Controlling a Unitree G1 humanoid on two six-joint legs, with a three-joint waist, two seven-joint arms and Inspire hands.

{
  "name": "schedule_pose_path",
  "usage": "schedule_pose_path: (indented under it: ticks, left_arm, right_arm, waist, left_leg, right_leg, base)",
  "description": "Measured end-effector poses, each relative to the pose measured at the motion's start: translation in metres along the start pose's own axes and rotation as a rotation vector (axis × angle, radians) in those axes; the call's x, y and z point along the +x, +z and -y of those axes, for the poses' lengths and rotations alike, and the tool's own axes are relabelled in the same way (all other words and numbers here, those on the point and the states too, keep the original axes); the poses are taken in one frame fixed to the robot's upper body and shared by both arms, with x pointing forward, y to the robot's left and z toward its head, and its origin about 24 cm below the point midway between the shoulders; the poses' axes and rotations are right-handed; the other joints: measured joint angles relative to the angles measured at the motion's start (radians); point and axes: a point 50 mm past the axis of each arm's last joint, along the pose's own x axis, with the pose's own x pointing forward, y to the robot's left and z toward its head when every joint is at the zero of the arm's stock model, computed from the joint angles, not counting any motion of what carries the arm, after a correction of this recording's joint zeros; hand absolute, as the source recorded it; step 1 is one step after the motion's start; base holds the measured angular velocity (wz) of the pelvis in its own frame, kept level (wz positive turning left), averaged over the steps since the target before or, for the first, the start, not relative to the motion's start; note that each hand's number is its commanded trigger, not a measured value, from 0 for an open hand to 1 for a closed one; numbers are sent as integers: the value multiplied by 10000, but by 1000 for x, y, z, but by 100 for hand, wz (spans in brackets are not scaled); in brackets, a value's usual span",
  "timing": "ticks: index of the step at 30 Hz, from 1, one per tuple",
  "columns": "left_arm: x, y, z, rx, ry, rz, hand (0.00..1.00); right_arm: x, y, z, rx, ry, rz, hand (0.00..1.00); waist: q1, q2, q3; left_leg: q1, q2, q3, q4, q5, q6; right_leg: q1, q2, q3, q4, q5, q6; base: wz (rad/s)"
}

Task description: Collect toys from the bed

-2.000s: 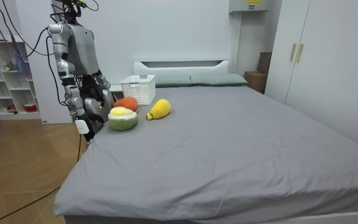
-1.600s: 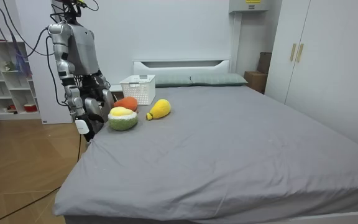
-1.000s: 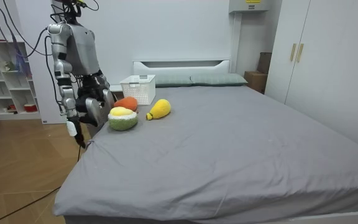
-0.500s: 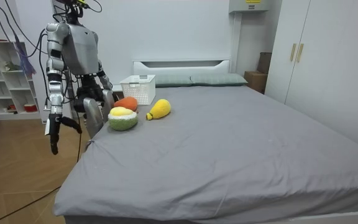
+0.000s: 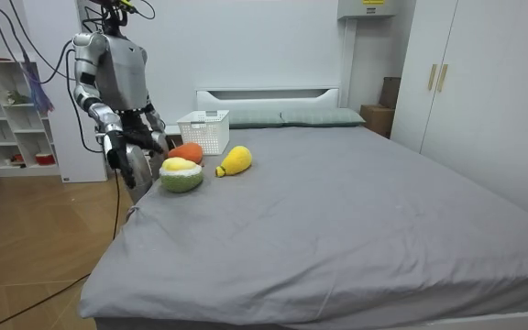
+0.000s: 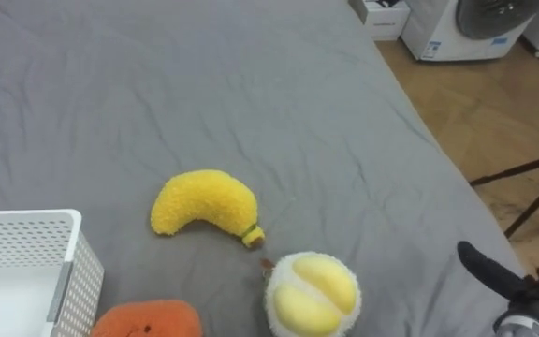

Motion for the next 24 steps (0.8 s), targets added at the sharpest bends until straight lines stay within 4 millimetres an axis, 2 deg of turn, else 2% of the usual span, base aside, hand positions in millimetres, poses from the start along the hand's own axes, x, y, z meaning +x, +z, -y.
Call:
schedule_pose_path:
  ticks: [8, 13, 16, 17, 18, 19, 24]
  left_arm:
    - [-2, -7, 6, 318, -195, 70, 0]
    - [-2, -5, 9, 393, -262, 129, 0]
    - [-2, 0, 11, 453, -306, 254, 0]
    - [-2, 0, 11, 475, -320, 266, 0]
    - [-2, 0, 11, 475, -317, 263, 0]
    - [-2, 0, 11, 483, -303, 264, 0]
    - [-2, 6, 10, 437, -243, 493, 0]
  right_arm:
    - [-9, 18, -32, -959, 2140, 1084, 0]
    - [-12, 17, -41, -1200, 2813, 1132, 0]
    - [-15, 12, -51, -1411, 3623, 983, 0]
    - [-17, 9, -56, -1586, 4007, 891, 0]
    - [-19, 7, -58, -1684, 4196, 845, 0]
    - [-21, 4, -62, -1938, 4583, 756, 0]
    - [-27, -7, -72, -3632, 5572, 675, 0]
  waist:
    - [41, 217, -84]
    - [235, 249, -97]
    - [261, 196, -87]
    - [262, 116, -42]
    - [269, 120, -43]
    - [261, 59, 0]
    - [313, -138, -22]
  left_leg:
    - [-62, 2, -8, 33, 0, 0]
    - [-66, 6, -30, 46, 0, -1]
    - [-69, 2, -76, 56, -1, 0]
    - [-71, 1, -88, 56, -1, 0]
    - [-72, 0, -100, 57, -1, 0]
    - [-69, -2, -140, 65, -1, 0]
    - [-87, -11, -237, 52, -4, 2]
  right_leg:
    - [-19, -12, -75, 27, 2, -3]
    - [-11, -25, -89, 67, 1, -2]
    - [0, -31, -100, 29, -5, -1]
    - [9, -34, -102, 29, -9, 0]
    - [39, -34, -104, 35, -9, -1]
    - [116, -32, -119, 29, -9, -1]
    - [64, -38, -196, -18, -15, 9]
  base:
    - [0]
    - [0]
    - [0]
    - [0]
    - [5]
    - [9]
    - [6]
